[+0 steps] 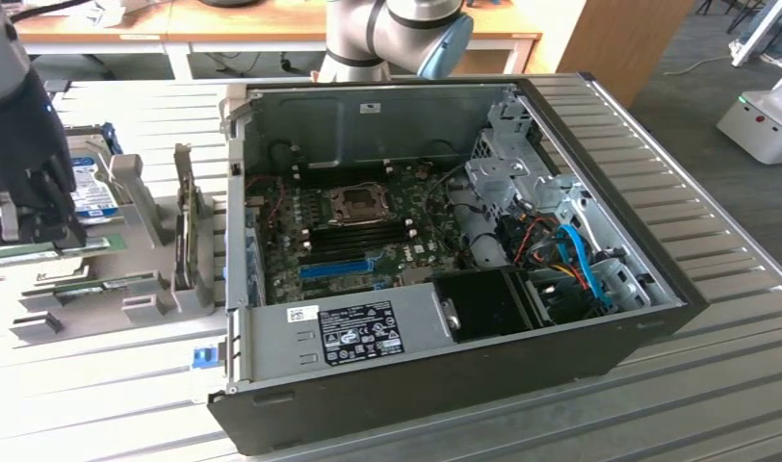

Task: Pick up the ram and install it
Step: 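Pick up the ram and move it above insertion slot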

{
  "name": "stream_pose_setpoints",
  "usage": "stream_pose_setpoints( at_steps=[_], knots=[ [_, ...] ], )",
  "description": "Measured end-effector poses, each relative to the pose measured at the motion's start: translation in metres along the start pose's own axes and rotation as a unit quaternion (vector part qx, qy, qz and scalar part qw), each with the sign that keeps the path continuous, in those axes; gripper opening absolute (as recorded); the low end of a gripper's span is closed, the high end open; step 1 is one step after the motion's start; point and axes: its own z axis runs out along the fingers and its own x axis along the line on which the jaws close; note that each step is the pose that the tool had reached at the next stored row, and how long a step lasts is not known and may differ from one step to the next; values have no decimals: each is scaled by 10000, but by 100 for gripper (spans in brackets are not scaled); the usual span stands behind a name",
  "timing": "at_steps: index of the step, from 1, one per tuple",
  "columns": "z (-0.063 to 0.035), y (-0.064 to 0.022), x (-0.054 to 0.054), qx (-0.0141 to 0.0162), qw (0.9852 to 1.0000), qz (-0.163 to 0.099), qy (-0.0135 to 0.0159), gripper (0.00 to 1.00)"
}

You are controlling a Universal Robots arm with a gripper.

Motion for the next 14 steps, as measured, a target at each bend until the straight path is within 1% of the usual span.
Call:
stream_pose_setpoints(
  at_steps=[14],
  knots=[
    [-327,8,-44,4,10000,45,-3,12]
  ],
)
